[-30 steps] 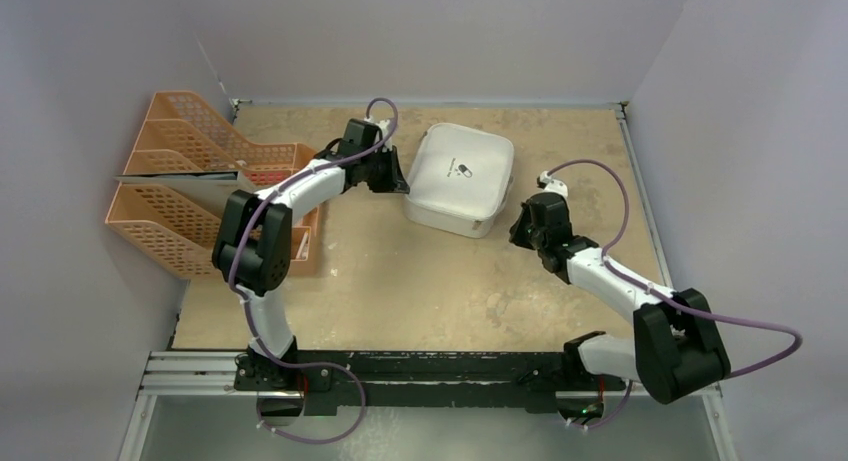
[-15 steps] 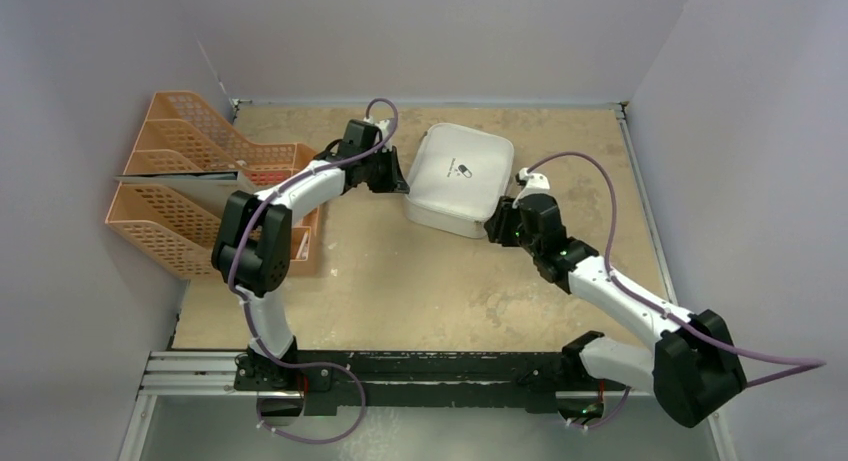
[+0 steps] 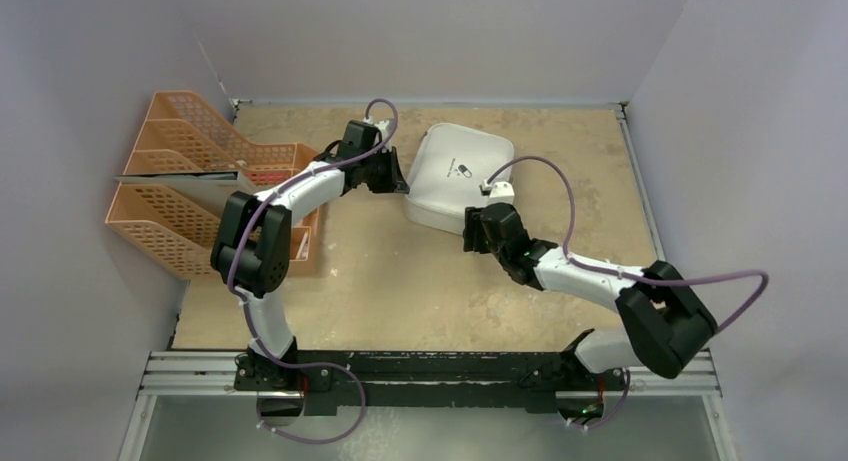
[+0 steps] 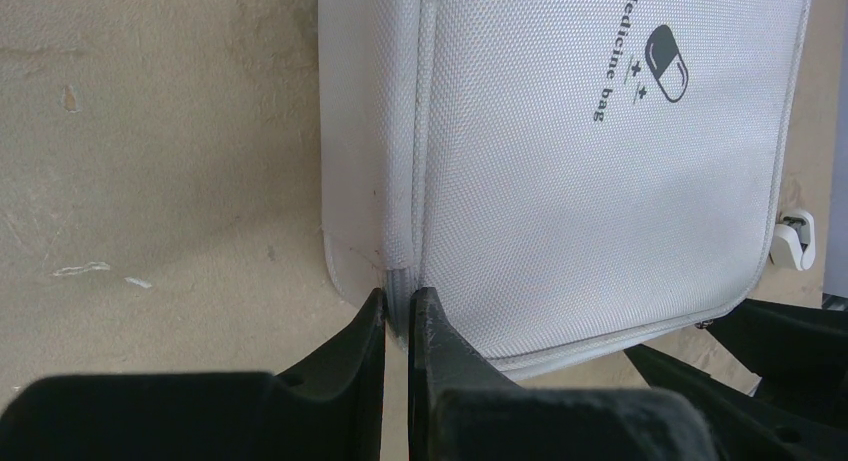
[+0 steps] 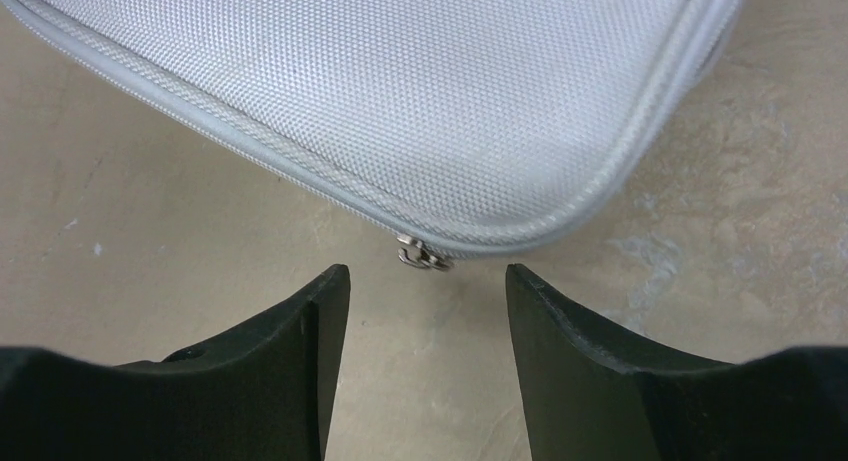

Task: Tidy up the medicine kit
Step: Zip the medicine box at the center of the board.

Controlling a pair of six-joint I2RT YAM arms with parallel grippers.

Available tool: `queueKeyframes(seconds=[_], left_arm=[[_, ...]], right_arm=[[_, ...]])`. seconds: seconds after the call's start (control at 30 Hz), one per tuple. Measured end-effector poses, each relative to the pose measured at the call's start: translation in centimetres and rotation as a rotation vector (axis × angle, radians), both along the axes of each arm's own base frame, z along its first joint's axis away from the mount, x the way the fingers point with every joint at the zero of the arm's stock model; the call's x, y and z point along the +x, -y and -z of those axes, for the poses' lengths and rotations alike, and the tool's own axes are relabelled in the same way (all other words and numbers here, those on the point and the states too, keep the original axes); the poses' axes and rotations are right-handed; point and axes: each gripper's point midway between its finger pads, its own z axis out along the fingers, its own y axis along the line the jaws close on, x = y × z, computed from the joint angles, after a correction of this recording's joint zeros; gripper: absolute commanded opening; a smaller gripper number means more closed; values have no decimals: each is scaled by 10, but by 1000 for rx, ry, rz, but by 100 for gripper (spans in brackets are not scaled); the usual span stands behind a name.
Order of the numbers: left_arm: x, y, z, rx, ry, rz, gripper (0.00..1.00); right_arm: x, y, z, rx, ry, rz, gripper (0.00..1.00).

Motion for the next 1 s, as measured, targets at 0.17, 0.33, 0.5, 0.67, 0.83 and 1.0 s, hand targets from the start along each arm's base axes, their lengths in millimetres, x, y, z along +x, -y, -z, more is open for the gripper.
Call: queueKeyframes(seconds=[0.17,0.33,0.5,0.67,0.83,1.0], left_arm=[[0,0,0,0,0,0,0],[0,-1,0,2,-1,-1,0],[-1,-1,0,2,0,-2,0],[-3,-3,2,7,-1,-6,0],[-3,-4,2,12,0,-12,0],[-2,-8,2,14,-6,-20,0]], right_arm=[[13,-9,7,-68,56,-5,52],[24,-3,7,-152,107,45,35],[30,4,5,-187,143,88,10],[38,-1,2,-170,177,85,0],[39,-2,0,-162,182,88,0],[38,15,1,-124,142,148,0]])
